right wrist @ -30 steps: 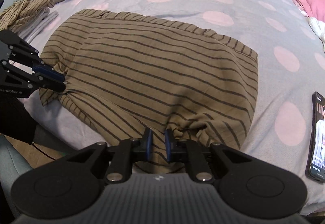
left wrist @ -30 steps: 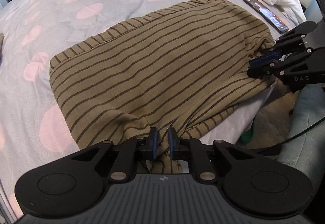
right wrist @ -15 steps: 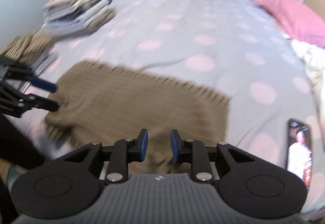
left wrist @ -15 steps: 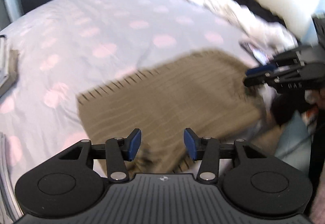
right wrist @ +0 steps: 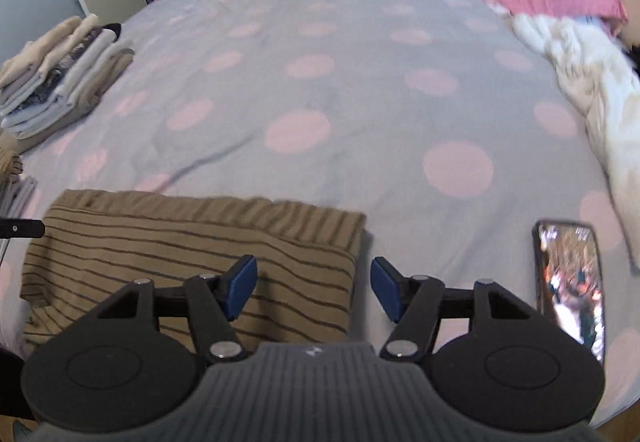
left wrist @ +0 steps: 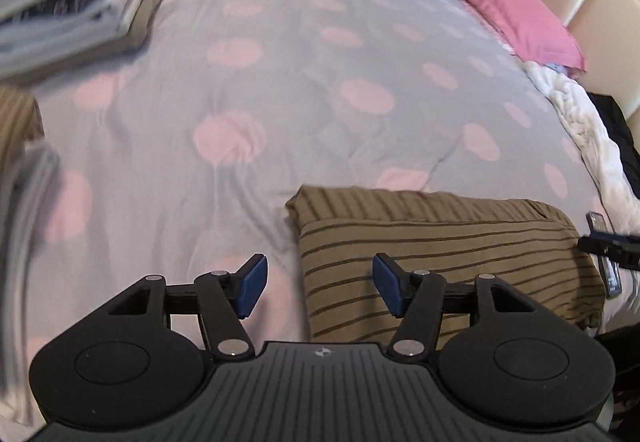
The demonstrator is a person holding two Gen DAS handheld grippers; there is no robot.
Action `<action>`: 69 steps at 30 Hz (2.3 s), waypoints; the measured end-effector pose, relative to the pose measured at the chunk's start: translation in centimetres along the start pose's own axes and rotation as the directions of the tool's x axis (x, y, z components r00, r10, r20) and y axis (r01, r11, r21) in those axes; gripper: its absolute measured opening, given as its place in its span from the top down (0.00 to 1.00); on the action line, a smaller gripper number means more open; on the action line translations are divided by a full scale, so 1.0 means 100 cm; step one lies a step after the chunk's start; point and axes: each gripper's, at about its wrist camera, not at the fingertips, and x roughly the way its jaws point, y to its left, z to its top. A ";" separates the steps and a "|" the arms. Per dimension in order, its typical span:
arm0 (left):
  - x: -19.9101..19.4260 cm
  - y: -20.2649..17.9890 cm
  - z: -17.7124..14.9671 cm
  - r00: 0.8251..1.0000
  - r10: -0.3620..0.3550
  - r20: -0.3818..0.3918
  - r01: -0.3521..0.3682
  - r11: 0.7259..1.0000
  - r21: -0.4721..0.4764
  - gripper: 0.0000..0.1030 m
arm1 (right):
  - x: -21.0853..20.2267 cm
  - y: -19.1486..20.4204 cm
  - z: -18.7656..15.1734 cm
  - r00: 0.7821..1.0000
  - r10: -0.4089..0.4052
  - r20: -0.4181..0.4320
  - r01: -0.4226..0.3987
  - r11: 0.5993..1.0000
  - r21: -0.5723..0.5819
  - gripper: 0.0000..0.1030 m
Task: Fold clothes
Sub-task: 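Pinch the folded shirt edge with the right gripper while the left gripper pinches beside it, then lift the folded shirt with both grippers and carry it toward the clothes stack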
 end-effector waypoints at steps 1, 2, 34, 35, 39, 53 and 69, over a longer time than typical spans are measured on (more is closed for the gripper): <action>0.005 0.003 -0.002 1.000 -0.017 -0.017 0.016 1.000 -0.023 0.45 | 0.004 -0.004 -0.002 1.000 0.008 -0.012 -0.007 1.000 0.022 0.34; 0.011 0.005 -0.005 0.999 -0.032 -0.035 0.031 0.999 -0.037 0.45 | 0.008 -0.008 -0.005 1.000 0.015 -0.024 -0.014 0.999 0.045 0.32; 0.018 -0.023 -0.032 1.000 -0.026 0.013 0.025 0.998 0.060 0.91 | 0.030 0.011 -0.027 0.988 0.148 -0.044 -0.146 0.987 0.062 0.87; 0.015 -0.024 -0.032 0.999 -0.028 0.022 0.027 0.998 0.059 0.91 | 0.027 0.011 -0.026 0.988 0.150 -0.034 -0.147 0.987 0.065 0.87; 0.005 -0.028 -0.030 0.998 -0.036 0.058 0.033 0.997 0.064 0.91 | 0.016 0.011 -0.023 0.988 0.151 0.009 -0.152 0.986 0.066 0.87; -0.031 -0.034 -0.018 0.981 -0.063 0.184 0.050 0.996 0.079 0.92 | -0.019 0.022 -0.011 0.974 0.191 0.117 -0.196 0.980 0.025 0.88; -0.131 0.007 0.033 0.947 -0.031 0.321 0.004 0.997 0.083 0.93 | -0.042 0.083 0.045 0.930 0.332 0.158 -0.335 0.942 -0.008 0.88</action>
